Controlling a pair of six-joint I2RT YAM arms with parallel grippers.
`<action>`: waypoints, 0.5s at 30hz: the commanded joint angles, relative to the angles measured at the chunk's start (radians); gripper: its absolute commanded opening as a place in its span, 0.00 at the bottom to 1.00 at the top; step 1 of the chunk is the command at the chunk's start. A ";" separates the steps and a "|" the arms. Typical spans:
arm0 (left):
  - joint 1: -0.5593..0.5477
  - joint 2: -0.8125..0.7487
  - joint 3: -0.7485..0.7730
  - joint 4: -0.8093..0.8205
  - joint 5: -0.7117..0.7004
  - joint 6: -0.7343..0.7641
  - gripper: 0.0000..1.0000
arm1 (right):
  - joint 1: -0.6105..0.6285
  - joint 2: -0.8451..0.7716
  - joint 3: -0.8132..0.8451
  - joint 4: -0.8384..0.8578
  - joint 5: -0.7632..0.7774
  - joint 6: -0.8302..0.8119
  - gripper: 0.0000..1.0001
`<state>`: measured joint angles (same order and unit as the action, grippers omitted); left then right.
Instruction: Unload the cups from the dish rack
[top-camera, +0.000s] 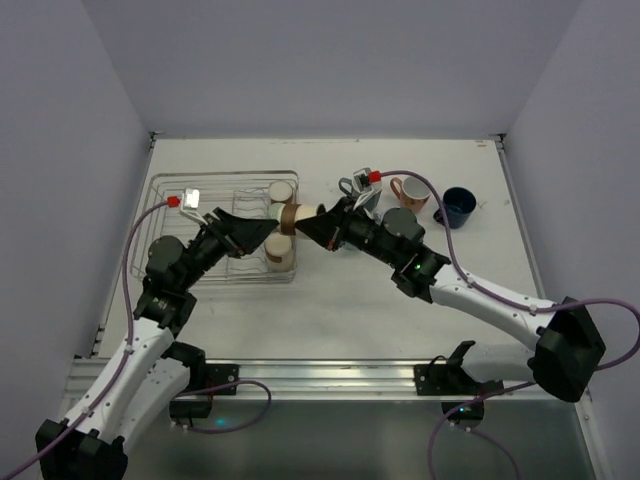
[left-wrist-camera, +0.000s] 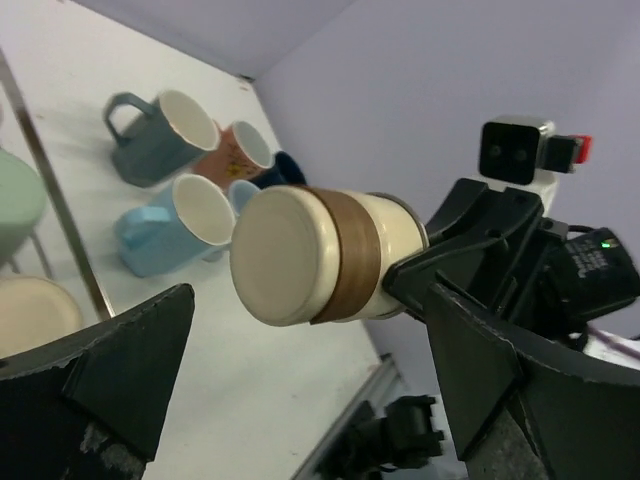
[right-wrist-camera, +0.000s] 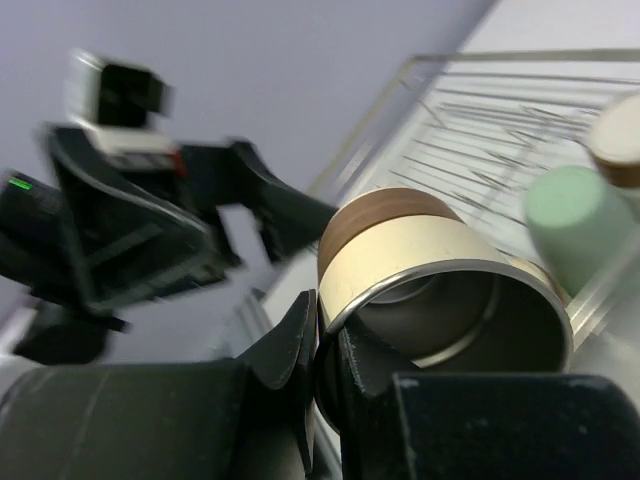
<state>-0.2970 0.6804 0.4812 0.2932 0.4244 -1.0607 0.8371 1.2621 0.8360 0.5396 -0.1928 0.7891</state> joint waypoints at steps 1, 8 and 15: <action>-0.005 -0.002 0.218 -0.337 -0.076 0.345 1.00 | -0.003 -0.102 0.124 -0.423 0.111 -0.197 0.00; -0.005 0.022 0.313 -0.666 -0.275 0.677 1.00 | -0.006 -0.081 0.226 -1.087 0.343 -0.410 0.00; -0.005 0.018 0.248 -0.669 -0.404 0.751 1.00 | 0.000 0.093 0.219 -1.142 0.286 -0.416 0.00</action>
<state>-0.2977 0.6968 0.7471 -0.3248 0.0978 -0.4061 0.8318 1.2713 1.0260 -0.4973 0.0853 0.4191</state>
